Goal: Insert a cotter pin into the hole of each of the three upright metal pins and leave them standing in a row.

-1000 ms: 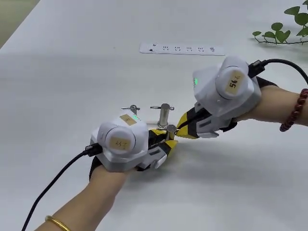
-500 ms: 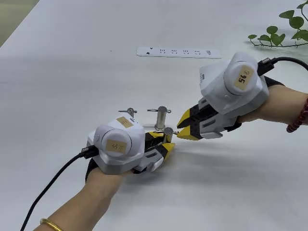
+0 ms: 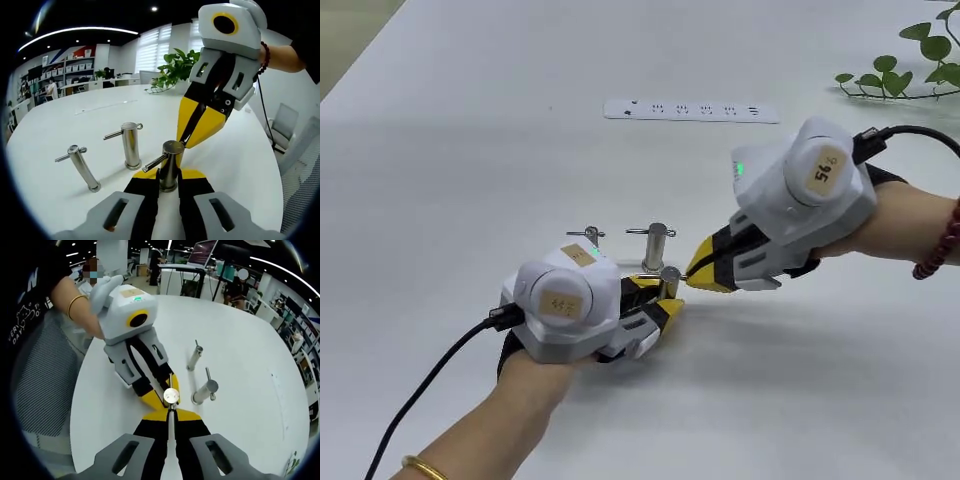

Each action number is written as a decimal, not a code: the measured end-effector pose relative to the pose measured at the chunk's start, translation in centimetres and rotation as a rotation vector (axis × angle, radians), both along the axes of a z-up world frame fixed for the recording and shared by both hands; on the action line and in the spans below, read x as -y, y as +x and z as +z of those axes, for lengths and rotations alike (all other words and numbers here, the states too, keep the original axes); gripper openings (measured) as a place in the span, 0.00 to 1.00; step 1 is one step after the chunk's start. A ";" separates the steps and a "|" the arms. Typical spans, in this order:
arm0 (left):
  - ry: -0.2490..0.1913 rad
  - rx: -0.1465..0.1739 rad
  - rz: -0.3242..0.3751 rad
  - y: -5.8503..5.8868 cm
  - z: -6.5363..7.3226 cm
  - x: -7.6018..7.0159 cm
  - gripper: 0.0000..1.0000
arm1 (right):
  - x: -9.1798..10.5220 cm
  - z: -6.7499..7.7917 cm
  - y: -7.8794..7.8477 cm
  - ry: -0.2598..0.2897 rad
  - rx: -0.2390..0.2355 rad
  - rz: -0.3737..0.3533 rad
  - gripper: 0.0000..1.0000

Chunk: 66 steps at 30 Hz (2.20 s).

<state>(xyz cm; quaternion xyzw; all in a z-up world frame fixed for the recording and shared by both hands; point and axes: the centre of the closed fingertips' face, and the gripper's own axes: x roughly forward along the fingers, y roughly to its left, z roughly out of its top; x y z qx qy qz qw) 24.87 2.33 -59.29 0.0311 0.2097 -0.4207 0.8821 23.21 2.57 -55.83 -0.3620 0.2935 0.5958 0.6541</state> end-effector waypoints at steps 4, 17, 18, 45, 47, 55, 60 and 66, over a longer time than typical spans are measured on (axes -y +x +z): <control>-0.005 -0.012 0.010 0.0 -0.1 0.0 0.11 | -0.1 -0.2 0.0 -0.001 0.001 0.000 0.00; 0.007 -0.018 0.026 -0.1 0.4 -0.7 0.33 | -0.2 -0.2 0.3 0.020 0.021 0.018 0.13; 0.007 -0.013 0.023 -0.1 0.5 -0.7 0.34 | -0.3 -0.1 0.3 0.028 0.016 0.012 0.15; 0.033 -0.025 0.016 -2.1 2.8 -3.0 0.58 | -2.2 -1.3 0.2 0.097 -0.091 -0.086 0.10; 0.033 -0.021 0.023 -2.1 2.9 -3.3 0.57 | -2.2 -1.4 0.2 0.093 -0.088 -0.086 0.09; 0.039 0.011 0.057 -2.2 4.4 -4.6 0.59 | -2.3 -1.3 0.2 0.098 -0.114 -0.098 0.09; 0.035 0.018 0.092 -1.9 4.8 -5.5 0.66 | -2.2 -1.5 0.5 0.099 -0.117 -0.095 0.08; 0.050 0.024 0.111 -1.7 4.8 -6.4 0.71 | -2.1 -1.3 0.3 0.088 -0.105 -0.082 0.08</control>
